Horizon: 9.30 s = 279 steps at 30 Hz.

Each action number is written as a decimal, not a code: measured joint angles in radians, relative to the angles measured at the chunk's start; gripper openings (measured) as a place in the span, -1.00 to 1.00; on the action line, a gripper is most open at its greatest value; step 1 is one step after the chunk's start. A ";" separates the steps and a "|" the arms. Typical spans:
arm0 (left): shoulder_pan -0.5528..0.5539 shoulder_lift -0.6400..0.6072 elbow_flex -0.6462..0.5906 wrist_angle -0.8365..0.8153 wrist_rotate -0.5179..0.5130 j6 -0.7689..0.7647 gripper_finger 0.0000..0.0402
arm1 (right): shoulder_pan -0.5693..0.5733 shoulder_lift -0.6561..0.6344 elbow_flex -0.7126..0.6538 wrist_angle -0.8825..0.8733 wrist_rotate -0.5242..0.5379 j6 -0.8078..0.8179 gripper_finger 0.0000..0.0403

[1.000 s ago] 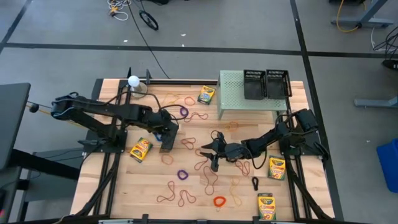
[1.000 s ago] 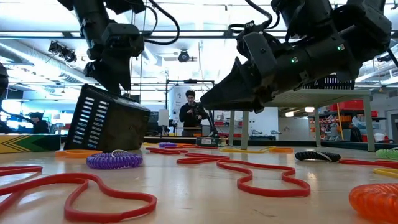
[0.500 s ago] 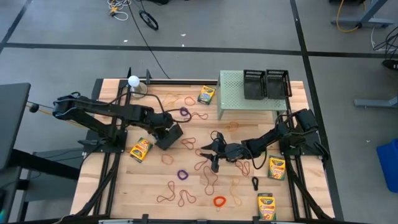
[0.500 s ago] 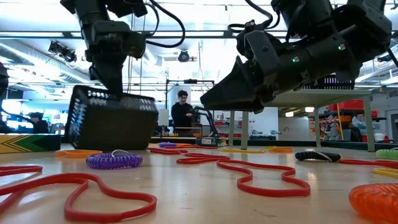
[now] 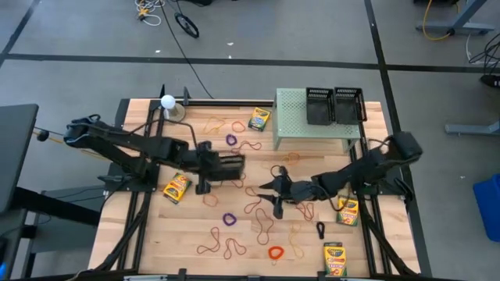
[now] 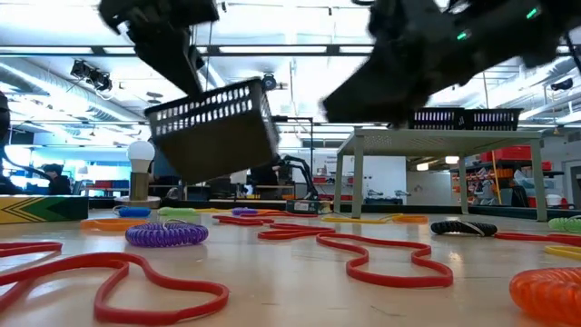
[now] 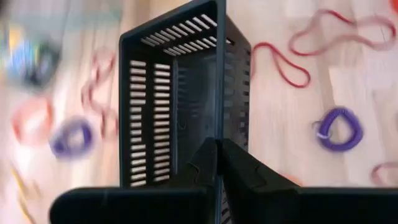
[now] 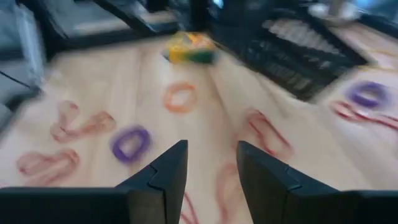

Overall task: Pick & Place Office Desk Supplies
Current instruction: Put the black basket on the shelf, then put the top black spring keychain into the left black basket on the shelf

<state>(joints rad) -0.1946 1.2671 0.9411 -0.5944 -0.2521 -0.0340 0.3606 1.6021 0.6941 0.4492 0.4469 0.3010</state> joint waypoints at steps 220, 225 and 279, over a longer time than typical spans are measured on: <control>0.097 -0.236 -0.728 1.354 -0.192 0.104 -0.38 | -0.159 0.162 0.296 -1.044 -0.478 -0.080 -0.54; 0.097 -0.236 -0.728 1.354 -0.192 0.104 -0.38 | -0.178 0.164 0.295 -1.049 -0.503 -0.098 -0.59; 0.097 -0.237 -0.730 1.362 -0.192 0.104 -0.38 | -0.481 -0.067 1.062 -1.754 -0.207 -0.009 -0.89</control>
<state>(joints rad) -0.0978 1.0304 0.2111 0.7681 -0.4438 0.0704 -0.1205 1.5352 1.7562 -1.3045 0.2398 0.2922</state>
